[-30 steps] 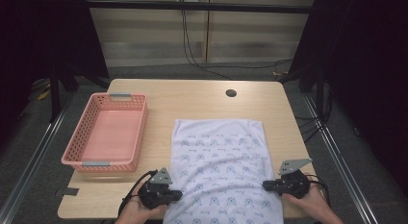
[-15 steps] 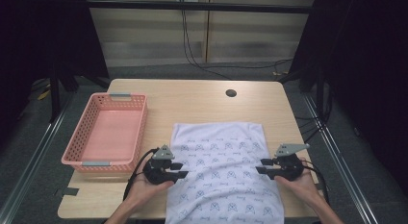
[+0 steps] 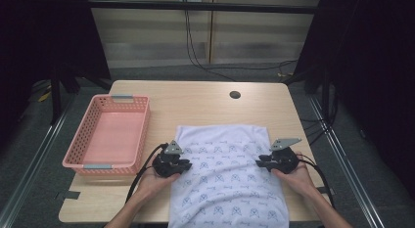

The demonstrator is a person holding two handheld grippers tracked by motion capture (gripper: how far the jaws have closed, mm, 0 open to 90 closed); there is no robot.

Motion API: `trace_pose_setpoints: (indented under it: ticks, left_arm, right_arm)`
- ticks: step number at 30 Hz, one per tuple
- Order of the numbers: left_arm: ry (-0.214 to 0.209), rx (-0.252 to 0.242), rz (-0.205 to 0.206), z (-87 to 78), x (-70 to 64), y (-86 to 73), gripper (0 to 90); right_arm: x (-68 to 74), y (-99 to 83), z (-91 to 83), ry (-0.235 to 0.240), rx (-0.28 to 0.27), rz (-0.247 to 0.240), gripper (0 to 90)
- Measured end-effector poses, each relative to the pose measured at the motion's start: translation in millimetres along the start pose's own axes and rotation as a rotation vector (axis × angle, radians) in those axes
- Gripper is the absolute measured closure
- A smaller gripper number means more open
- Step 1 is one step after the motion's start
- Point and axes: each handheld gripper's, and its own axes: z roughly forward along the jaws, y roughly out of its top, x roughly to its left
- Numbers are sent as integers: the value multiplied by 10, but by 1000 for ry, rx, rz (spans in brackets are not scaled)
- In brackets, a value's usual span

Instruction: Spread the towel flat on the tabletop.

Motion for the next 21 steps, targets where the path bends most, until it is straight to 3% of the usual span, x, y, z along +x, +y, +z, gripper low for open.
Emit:
trace_pose_setpoints:
  ticks: [3,5,13,14,16,17,18,19,20,21]
  left_arm:
    - [-26,-6,-10,-14,-34,-31,872]
    - [-45,4,-3,-42,-95,-61,874]
    - [-159,60,4,-219,-522,-258,865]
    - [-161,72,36,-257,-589,-285,854]
    - [-152,77,53,-281,-632,-295,807]
    - [-161,72,42,-275,-600,-275,789]
    - [-157,58,29,-267,-571,-258,755]
    - [-154,49,16,-255,-517,-226,728]
    - [-133,44,10,-241,-459,-186,728]
    - [-115,23,-6,-228,-403,-150,715]
  right_arm:
    - [38,-49,-44,15,0,-2,852]
    - [75,-99,-90,25,1,-7,860]
    - [402,-411,-431,96,51,-9,860]
    - [443,-437,-463,99,60,-13,856]
    - [532,-477,-523,107,72,-31,765]
    - [543,-476,-541,98,60,-28,722]
    - [507,-453,-560,83,27,-16,694]
    - [381,-390,-584,44,-39,24,635]
    - [381,-390,-584,44,-39,24,635]
    - [187,-300,-574,-29,-69,49,604]
